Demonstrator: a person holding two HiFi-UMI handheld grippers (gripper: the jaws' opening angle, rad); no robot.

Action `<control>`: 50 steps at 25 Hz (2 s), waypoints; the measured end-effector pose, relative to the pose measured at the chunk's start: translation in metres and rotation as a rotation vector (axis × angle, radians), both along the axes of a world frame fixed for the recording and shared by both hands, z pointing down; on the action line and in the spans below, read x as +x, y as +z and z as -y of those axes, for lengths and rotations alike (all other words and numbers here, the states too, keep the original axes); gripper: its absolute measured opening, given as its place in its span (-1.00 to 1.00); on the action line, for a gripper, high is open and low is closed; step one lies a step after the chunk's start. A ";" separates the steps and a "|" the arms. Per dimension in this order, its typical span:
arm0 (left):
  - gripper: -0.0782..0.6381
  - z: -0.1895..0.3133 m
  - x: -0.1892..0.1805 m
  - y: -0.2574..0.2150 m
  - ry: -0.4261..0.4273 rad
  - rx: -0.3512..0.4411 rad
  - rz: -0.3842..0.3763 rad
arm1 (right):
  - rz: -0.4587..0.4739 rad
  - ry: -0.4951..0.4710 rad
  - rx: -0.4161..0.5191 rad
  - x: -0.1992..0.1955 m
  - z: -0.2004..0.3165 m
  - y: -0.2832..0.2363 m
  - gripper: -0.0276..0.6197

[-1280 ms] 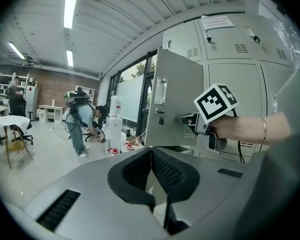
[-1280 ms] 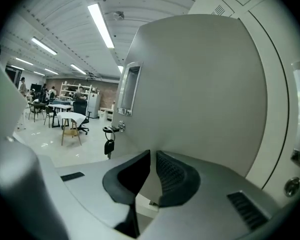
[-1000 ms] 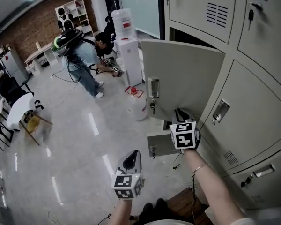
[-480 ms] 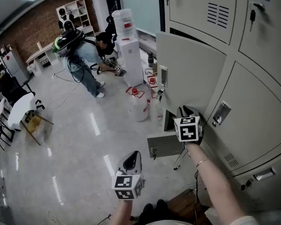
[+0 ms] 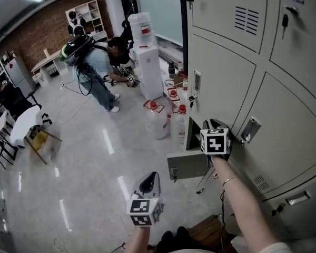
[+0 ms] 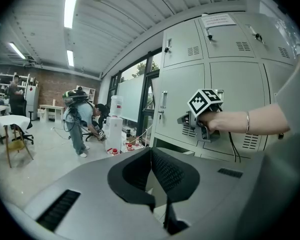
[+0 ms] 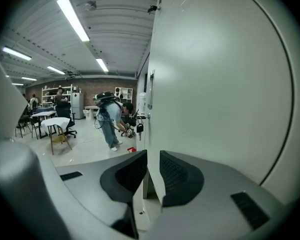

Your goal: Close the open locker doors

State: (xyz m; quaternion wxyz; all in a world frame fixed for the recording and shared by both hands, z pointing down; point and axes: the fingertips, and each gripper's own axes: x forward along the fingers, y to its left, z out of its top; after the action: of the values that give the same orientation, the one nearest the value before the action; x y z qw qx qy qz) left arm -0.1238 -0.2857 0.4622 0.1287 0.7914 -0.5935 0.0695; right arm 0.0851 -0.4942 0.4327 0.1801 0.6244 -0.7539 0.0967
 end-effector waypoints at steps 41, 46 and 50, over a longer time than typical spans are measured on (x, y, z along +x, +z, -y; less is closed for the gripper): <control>-0.72 -0.006 -0.023 0.039 -0.021 -0.068 -0.004 | 0.064 -0.096 -0.178 -0.059 -0.131 0.177 -0.67; -0.72 -0.001 -0.027 0.042 -0.036 -0.075 -0.010 | 0.061 -0.082 -0.175 -0.060 -0.109 0.179 -0.67; -0.72 0.001 -0.027 0.043 -0.041 -0.084 -0.015 | 0.093 -0.070 -0.178 -0.062 -0.095 0.178 -0.67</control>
State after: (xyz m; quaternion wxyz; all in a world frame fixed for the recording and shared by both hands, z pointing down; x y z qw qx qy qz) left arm -0.1509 -0.2866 0.5051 0.1676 0.7736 -0.6050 0.0856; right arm 0.0226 -0.3992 0.6106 0.2029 0.5741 -0.7712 0.1857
